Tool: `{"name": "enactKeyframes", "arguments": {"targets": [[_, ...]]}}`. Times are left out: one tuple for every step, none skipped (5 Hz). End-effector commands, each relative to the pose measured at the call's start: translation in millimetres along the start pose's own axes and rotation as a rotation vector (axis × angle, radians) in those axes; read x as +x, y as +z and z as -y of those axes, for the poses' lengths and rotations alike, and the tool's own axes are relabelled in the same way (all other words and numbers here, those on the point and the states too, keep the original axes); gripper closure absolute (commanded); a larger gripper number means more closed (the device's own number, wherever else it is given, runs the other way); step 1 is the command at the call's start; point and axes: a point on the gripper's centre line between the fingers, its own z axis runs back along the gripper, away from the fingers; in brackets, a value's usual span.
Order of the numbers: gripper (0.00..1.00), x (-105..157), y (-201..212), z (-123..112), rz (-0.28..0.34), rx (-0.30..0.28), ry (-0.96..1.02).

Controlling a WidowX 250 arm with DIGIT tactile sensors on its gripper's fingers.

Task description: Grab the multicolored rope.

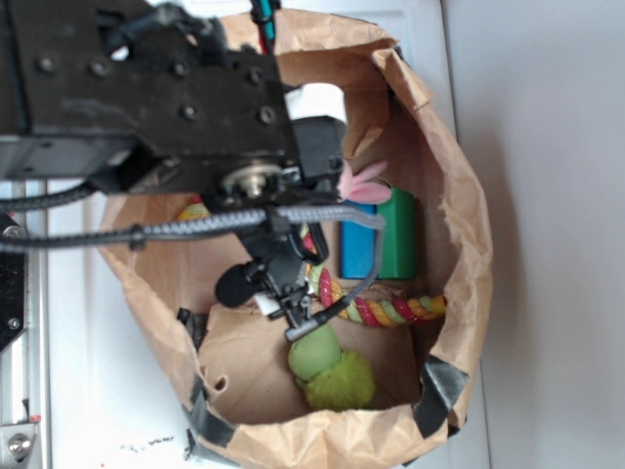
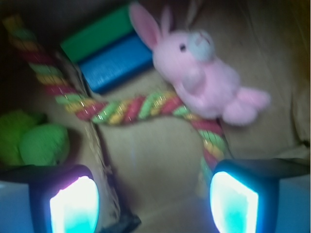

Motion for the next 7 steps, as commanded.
{"name": "enactKeyframes", "arguments": {"targets": [[0.0, 4, -7, -16, 0.054, 0.03, 0.093], [0.0, 5, -13, -18, 0.072, 0.048, 0.107], [0.0, 10, -25, -26, 0.046, 0.065, 0.161], [0.0, 13, -23, -32, 0.098, 0.039, 0.191], [0.0, 15, -27, -40, 0.141, 0.039, 0.186], [0.0, 13, -31, -44, 0.142, 0.019, 0.141], [0.0, 7, -26, -42, 0.159, 0.014, 0.113]]}}
